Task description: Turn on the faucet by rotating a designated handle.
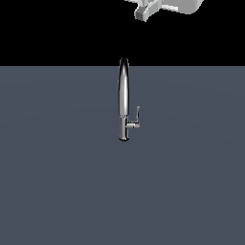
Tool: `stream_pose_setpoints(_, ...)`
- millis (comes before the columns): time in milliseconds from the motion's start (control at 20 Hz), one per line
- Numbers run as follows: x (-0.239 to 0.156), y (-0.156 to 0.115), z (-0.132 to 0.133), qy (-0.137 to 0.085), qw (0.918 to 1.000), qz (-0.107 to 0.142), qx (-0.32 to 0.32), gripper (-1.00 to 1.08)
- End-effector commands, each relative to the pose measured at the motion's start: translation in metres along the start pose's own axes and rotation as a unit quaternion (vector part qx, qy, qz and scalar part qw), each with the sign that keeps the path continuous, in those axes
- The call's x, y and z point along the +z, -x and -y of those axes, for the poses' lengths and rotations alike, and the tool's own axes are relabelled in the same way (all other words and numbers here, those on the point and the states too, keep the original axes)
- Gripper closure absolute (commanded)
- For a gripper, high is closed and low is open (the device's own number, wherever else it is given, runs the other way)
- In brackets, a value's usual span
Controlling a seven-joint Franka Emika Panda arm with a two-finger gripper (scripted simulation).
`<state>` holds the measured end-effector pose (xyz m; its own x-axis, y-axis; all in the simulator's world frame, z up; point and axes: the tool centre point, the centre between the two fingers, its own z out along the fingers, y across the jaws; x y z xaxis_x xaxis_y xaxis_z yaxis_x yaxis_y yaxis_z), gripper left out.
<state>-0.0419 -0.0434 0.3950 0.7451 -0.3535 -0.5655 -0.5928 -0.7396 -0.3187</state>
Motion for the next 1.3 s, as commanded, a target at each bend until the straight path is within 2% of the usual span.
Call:
stream_pose_setpoints(0,0.003,-0.017,0.001,-0.02,0.9994,0.02,0.019,1.08)
stream_pose_setpoints(350,0.018,-0.065,-0.001,-0.078,0.9909,0.08,0.076,1.08)
stream_pose_setpoints(650,0.036,-0.108,-0.005,-0.131,0.9737,0.134,0.129,1.08)
stream_pose_setpoints(800,0.049,-0.13,-0.008,-0.16,0.9608,0.164,0.157,1.08)
stream_pose_setpoints(950,0.063,-0.152,-0.012,-0.19,0.9442,0.194,0.186,1.08)
stream_pose_setpoints(1250,0.099,-0.194,-0.02,-0.249,0.9013,0.255,0.246,1.08)
